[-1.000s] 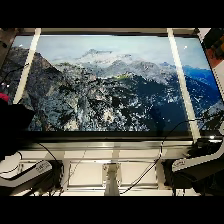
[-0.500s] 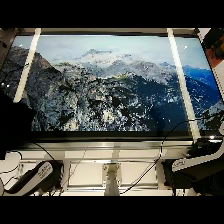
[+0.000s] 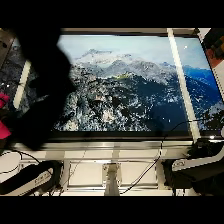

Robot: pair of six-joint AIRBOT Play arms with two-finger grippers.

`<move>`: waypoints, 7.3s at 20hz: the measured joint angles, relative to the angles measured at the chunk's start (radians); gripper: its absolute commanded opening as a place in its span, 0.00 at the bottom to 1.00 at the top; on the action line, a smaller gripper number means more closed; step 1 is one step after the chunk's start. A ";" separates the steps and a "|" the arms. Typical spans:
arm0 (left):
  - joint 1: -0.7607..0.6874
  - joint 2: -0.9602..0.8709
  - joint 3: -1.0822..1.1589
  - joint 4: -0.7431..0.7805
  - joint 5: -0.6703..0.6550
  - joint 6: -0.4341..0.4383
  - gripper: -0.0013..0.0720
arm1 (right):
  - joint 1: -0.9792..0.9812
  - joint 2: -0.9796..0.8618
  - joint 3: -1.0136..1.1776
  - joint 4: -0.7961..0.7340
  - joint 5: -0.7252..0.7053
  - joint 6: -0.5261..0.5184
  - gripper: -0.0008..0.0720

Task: Fold the clothes and pants, and hang the long-sleeved shirts on hangers.

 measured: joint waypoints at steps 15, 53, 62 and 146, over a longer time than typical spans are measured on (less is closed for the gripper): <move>-0.507 -0.387 0.007 0.031 0.119 0.010 0.85 | -0.122 0.130 -0.002 -0.402 0.126 0.027 0.49; 0.072 -0.243 -0.885 -0.121 -0.202 0.097 0.03 | 0.048 -0.022 -1.055 -0.755 0.200 0.126 0.84; 0.073 -0.243 -0.887 -0.126 -0.203 0.097 0.03 | 0.113 -0.056 -1.053 -0.672 0.088 0.032 0.58; 0.122 -0.196 -0.909 -0.492 -0.173 0.274 0.03 | 0.118 -0.022 -0.047 -1.075 0.160 0.113 0.04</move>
